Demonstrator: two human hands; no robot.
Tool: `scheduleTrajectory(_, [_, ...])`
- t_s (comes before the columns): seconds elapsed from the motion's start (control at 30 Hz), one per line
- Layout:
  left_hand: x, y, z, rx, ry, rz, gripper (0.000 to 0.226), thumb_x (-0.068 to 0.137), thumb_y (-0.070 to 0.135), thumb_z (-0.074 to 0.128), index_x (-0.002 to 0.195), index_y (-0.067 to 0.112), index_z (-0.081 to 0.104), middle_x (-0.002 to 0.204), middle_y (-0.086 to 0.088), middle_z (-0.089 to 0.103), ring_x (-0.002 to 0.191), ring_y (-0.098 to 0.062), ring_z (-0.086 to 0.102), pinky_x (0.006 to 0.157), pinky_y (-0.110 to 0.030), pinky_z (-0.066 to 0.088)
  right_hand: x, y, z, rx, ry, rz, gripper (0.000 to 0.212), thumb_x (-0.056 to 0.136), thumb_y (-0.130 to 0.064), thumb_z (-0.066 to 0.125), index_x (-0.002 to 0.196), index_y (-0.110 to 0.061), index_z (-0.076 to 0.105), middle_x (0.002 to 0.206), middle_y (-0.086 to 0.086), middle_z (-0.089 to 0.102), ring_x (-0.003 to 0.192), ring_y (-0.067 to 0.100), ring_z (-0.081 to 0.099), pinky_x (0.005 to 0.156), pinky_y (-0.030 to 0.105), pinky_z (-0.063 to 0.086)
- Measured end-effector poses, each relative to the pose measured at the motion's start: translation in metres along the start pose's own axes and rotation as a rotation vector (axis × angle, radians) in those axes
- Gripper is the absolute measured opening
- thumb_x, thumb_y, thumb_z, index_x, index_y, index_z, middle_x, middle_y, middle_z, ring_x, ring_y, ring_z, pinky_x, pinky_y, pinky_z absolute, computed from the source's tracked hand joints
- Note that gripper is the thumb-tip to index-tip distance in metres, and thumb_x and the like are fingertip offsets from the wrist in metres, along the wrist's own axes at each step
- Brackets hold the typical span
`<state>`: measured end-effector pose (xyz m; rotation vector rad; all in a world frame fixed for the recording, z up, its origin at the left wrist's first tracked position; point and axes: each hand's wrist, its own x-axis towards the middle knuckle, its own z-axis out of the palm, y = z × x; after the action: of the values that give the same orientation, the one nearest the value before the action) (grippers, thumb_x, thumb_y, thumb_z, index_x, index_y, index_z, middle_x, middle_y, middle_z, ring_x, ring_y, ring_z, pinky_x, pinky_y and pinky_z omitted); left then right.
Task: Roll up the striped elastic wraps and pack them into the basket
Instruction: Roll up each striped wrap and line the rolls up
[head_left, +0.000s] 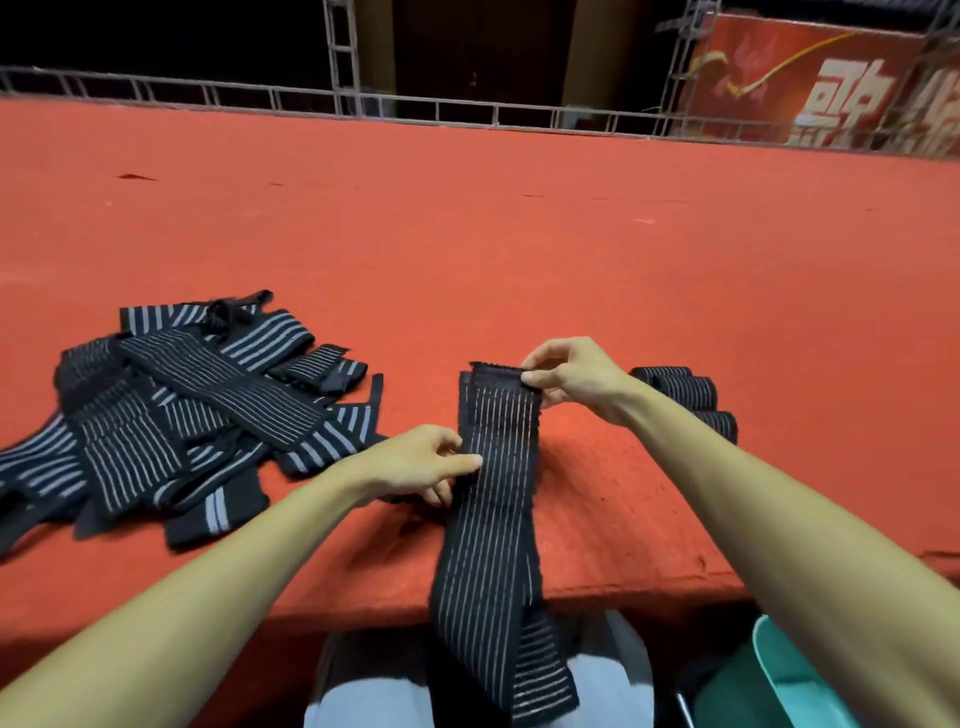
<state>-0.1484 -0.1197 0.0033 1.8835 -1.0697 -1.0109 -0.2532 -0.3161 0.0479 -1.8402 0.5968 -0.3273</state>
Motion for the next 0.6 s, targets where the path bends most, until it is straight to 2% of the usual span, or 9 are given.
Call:
scheduleTrajectory(0.03, [0.008, -0.003, -0.005, 0.065, 0.095, 0.020, 0.025, 0.096, 0.026, 0.055, 0.116, 0.012, 0.051, 0.089, -0.004, 0.060, 0.067, -0.015, 0.061, 0.060, -0.024, 0.053, 0.005, 0.006, 0.001, -0.002, -0.025, 0.015, 0.008, 0.087, 0.006, 0.063, 0.085, -0.002, 0.062, 0.078, 0.009, 0.059, 0.060, 0.019, 0.057, 0.056, 0.026, 0.055])
scheduleTrajectory(0.1, [0.024, -0.006, -0.012, 0.083, 0.309, 0.073, 0.035, 0.094, 0.028, 0.057, 0.125, 0.018, 0.045, 0.102, 0.000, 0.058, 0.084, -0.018, 0.064, 0.075, -0.029, 0.053, 0.012, 0.019, 0.004, 0.008, -0.079, 0.030, 0.009, 0.086, 0.006, 0.064, 0.085, -0.002, 0.062, 0.076, 0.008, 0.059, 0.060, 0.020, 0.054, 0.057, 0.027, 0.055])
scheduleTrajectory(0.17, [0.037, -0.006, -0.017, 0.066, 0.423, 0.158, 0.038, 0.094, 0.024, 0.058, 0.129, 0.018, 0.048, 0.111, 0.001, 0.058, 0.097, -0.016, 0.060, 0.087, -0.028, 0.049, 0.019, 0.030, 0.008, 0.021, -0.122, 0.028, 0.008, 0.085, 0.006, 0.064, 0.087, -0.002, 0.063, 0.077, 0.009, 0.059, 0.061, 0.020, 0.054, 0.057, 0.026, 0.053])
scheduleTrajectory(0.2, [0.045, -0.006, -0.018, 0.066, 0.444, 0.196, 0.032, 0.093, 0.022, 0.059, 0.125, 0.018, 0.053, 0.109, 0.001, 0.060, 0.096, -0.013, 0.060, 0.085, -0.025, 0.048, 0.022, 0.035, 0.009, 0.026, -0.129, 0.023, 0.008, 0.085, 0.005, 0.065, 0.088, -0.001, 0.063, 0.078, 0.010, 0.059, 0.061, 0.020, 0.054, 0.056, 0.025, 0.052])
scheduleTrajectory(0.27, [0.060, -0.009, -0.020, 0.038, 0.474, 0.242, 0.013, 0.092, 0.017, 0.060, 0.104, 0.021, 0.064, 0.093, 0.002, 0.066, 0.080, -0.009, 0.062, 0.068, -0.019, 0.048, 0.029, 0.043, 0.011, 0.020, -0.110, 0.010, 0.006, 0.084, 0.003, 0.067, 0.088, -0.001, 0.065, 0.080, 0.012, 0.061, 0.062, 0.021, 0.054, 0.057, 0.026, 0.048])
scheduleTrajectory(0.33, [0.076, -0.013, -0.021, -0.018, 0.515, 0.255, 0.013, 0.091, 0.011, 0.062, 0.088, 0.022, 0.066, 0.081, 0.000, 0.067, 0.064, -0.006, 0.060, 0.054, -0.016, 0.048, 0.038, 0.048, 0.012, -0.001, -0.073, -0.013, 0.006, 0.083, 0.001, 0.070, 0.086, -0.003, 0.067, 0.078, 0.011, 0.062, 0.056, 0.016, 0.053, 0.053, 0.023, 0.044])
scheduleTrajectory(0.43, [0.101, -0.017, -0.025, -0.072, 0.562, 0.229, 0.012, 0.089, 0.009, 0.063, 0.090, 0.019, 0.069, 0.086, -0.001, 0.070, 0.069, -0.009, 0.062, 0.056, -0.019, 0.052, 0.056, 0.058, 0.014, 0.002, 0.015, -0.036, 0.007, 0.081, 0.000, 0.072, 0.082, -0.005, 0.067, 0.070, 0.006, 0.062, 0.046, 0.006, 0.052, 0.047, 0.017, 0.043])
scheduleTrajectory(0.53, [0.127, -0.023, -0.030, -0.112, 0.534, 0.190, 0.012, 0.088, 0.011, 0.065, 0.095, 0.020, 0.070, 0.088, 0.001, 0.071, 0.065, -0.007, 0.063, 0.058, -0.020, 0.052, 0.080, 0.071, 0.017, -0.022, 0.155, -0.020, 0.013, 0.079, -0.006, 0.076, 0.076, -0.017, 0.068, 0.070, 0.001, 0.065, 0.051, 0.008, 0.057, 0.048, 0.027, 0.049])
scheduleTrajectory(0.6, [0.143, -0.027, -0.034, -0.097, 0.552, 0.173, 0.013, 0.088, 0.011, 0.066, 0.093, 0.023, 0.070, 0.088, 0.001, 0.072, 0.061, -0.008, 0.063, 0.060, -0.022, 0.051, 0.098, 0.080, 0.020, -0.058, 0.242, -0.019, 0.018, 0.078, -0.011, 0.077, 0.072, -0.024, 0.067, 0.068, -0.004, 0.066, 0.053, 0.007, 0.057, 0.049, 0.028, 0.051])
